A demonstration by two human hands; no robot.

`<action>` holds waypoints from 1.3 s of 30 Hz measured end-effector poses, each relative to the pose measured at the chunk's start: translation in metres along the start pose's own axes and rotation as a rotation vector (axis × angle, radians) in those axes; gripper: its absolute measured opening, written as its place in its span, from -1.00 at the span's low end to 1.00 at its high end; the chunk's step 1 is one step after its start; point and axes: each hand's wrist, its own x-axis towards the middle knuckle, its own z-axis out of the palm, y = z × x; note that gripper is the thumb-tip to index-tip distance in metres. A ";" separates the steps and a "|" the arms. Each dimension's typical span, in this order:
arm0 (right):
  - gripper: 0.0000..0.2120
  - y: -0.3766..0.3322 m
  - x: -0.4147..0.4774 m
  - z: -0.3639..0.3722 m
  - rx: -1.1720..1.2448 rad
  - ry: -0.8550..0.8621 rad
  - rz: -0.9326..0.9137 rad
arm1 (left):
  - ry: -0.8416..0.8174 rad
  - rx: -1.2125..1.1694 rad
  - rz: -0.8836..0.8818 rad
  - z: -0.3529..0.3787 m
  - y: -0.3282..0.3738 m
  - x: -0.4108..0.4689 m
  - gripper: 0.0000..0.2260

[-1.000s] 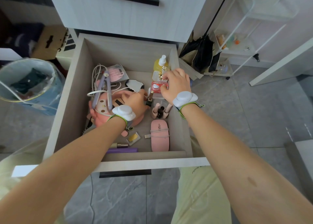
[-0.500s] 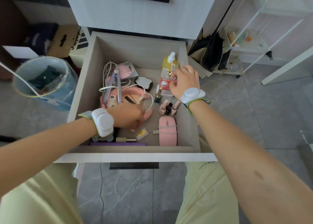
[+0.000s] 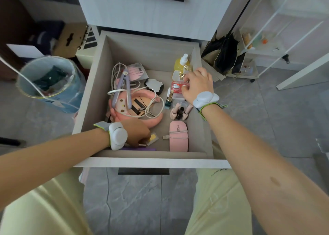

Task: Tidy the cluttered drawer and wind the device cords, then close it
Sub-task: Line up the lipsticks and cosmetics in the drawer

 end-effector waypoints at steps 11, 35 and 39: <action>-0.79 0.000 0.000 -0.001 0.014 0.001 0.009 | 0.186 -0.472 -0.008 -0.008 -0.011 -0.005 -0.81; -0.78 0.005 0.002 0.003 0.061 0.018 0.008 | 0.906 -0.754 -0.548 -0.042 0.010 0.068 -0.82; -0.77 0.005 0.002 0.004 0.063 0.019 0.008 | 0.885 -0.778 -0.530 -0.038 0.010 0.068 -0.81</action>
